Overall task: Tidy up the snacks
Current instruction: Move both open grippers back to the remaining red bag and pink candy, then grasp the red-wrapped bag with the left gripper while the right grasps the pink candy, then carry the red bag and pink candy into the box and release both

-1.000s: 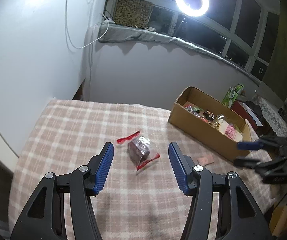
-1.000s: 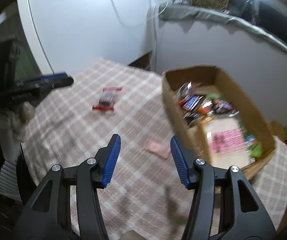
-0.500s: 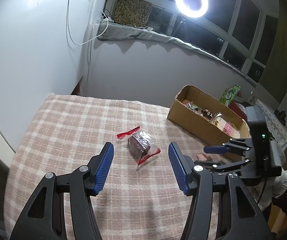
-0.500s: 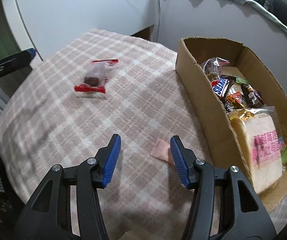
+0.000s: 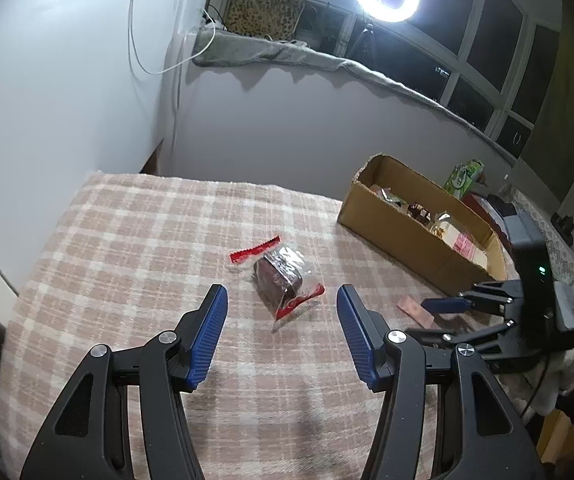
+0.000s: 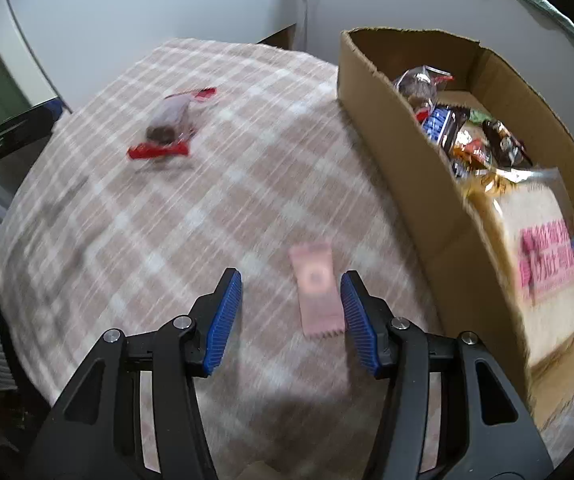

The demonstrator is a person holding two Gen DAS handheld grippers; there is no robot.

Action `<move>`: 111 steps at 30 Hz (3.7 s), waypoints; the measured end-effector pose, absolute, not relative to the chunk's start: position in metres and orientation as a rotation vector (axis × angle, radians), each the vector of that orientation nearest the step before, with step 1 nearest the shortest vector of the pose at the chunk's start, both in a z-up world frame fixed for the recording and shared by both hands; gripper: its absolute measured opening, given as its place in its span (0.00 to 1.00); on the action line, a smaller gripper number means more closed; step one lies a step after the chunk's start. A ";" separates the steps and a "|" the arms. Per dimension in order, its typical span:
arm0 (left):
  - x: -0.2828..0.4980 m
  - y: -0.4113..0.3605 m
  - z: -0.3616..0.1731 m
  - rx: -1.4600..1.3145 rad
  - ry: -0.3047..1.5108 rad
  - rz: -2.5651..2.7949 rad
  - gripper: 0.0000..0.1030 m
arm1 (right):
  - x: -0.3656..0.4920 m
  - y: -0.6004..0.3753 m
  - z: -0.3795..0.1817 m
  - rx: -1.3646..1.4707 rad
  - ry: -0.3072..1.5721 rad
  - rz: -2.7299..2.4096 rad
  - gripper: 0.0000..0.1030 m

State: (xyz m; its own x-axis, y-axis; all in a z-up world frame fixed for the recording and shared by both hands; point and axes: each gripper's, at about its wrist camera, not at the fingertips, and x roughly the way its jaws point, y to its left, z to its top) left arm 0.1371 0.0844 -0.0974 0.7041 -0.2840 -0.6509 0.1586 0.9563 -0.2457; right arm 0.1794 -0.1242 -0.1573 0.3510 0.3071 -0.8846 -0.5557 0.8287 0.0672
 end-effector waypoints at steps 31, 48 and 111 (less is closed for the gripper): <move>0.209 0.033 -0.149 -0.023 0.907 -0.161 0.43 | 0.170 -0.117 -0.156 -0.315 1.005 0.513 0.40; 0.186 0.024 -0.143 -0.001 0.875 -0.181 0.34 | 0.160 -0.126 -0.154 -0.316 0.994 0.498 0.21; 0.245 -0.112 -0.073 -0.008 0.746 -0.398 0.35 | 0.242 -0.257 -0.069 -0.108 0.830 0.305 0.21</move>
